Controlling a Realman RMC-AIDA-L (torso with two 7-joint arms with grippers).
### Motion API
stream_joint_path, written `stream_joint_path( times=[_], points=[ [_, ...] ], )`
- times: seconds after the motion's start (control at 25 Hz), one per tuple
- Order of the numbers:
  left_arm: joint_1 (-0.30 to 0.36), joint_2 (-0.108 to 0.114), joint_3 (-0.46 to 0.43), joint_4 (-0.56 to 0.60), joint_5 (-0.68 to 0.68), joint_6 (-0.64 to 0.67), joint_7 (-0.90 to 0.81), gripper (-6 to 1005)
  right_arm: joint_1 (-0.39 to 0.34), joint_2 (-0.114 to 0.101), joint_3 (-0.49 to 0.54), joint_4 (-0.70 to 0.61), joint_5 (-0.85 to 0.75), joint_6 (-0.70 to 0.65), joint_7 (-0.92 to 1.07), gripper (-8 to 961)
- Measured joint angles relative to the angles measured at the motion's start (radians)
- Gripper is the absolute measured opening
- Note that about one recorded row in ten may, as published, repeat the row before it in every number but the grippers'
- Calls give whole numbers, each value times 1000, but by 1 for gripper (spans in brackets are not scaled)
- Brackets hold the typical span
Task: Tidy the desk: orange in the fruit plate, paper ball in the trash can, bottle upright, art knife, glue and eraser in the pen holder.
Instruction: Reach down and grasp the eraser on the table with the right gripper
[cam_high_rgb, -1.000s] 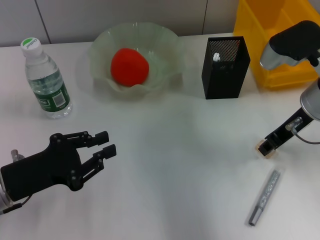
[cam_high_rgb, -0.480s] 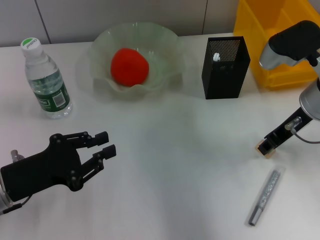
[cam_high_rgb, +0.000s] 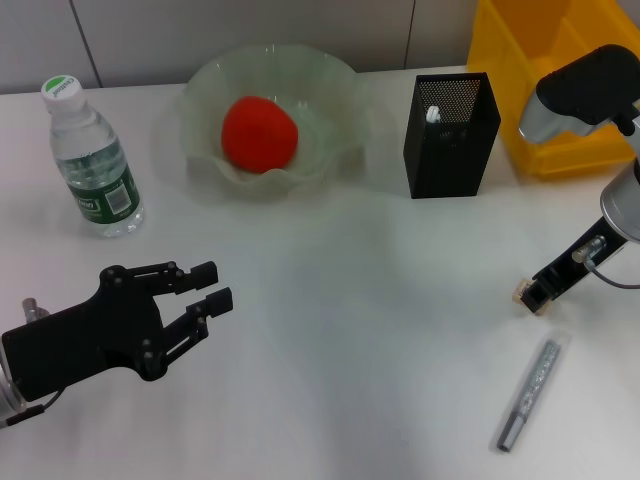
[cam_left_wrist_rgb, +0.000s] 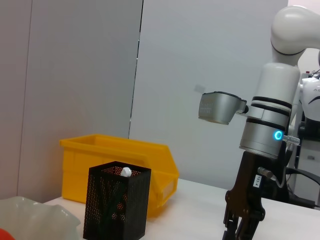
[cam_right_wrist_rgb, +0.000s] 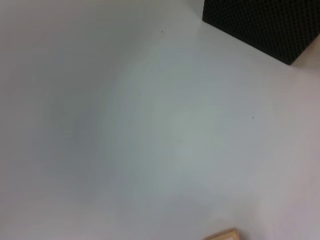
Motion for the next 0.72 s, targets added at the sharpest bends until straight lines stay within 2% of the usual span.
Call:
stream_joint_path(
  times=[0.48, 0.72],
  points=[
    [5, 0, 0, 0, 0, 0, 0, 303, 0, 1, -3, -3, 2, 0, -12, 374],
    [6, 0, 0, -1, 0, 0, 0, 303, 0, 2, -38, -16, -1, -8, -16, 374]
  ],
)
